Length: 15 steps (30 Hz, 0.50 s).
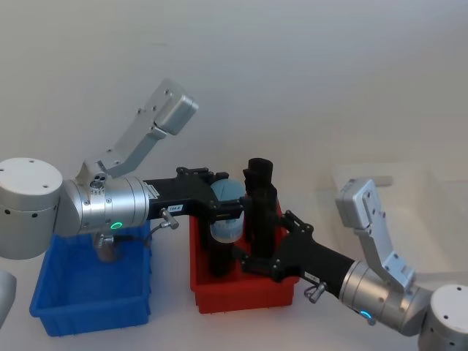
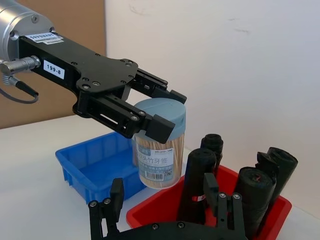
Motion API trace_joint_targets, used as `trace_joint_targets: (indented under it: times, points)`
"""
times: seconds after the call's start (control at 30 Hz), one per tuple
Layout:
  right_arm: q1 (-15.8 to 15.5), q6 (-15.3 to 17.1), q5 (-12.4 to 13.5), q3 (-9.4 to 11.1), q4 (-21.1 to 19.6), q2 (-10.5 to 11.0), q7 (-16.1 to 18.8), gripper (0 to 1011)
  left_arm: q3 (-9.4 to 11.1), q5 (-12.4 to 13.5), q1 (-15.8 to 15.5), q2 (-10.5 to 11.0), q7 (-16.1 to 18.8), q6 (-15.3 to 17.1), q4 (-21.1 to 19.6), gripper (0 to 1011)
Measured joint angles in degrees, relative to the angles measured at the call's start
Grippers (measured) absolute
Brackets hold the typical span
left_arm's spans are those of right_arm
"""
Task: Pick the cotton swabs from the blue box and place them into the white box.
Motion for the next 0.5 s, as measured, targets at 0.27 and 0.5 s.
trace_joint_targets:
  times: [0.27, 0.5]
  points:
    - [2.5, -1.2, -0.3, 0.0, 3.1, -0.9, 1.9, 1002, 0.0, 0.0, 0.0, 0.0, 0.0, 0.0, 0.0, 669]
    - [4.7, -2.3, -0.6, -0.1, 6.0, -1.7, 3.4, 1002, 0.0, 0.0, 0.0, 0.0, 0.0, 0.0, 0.0, 669]
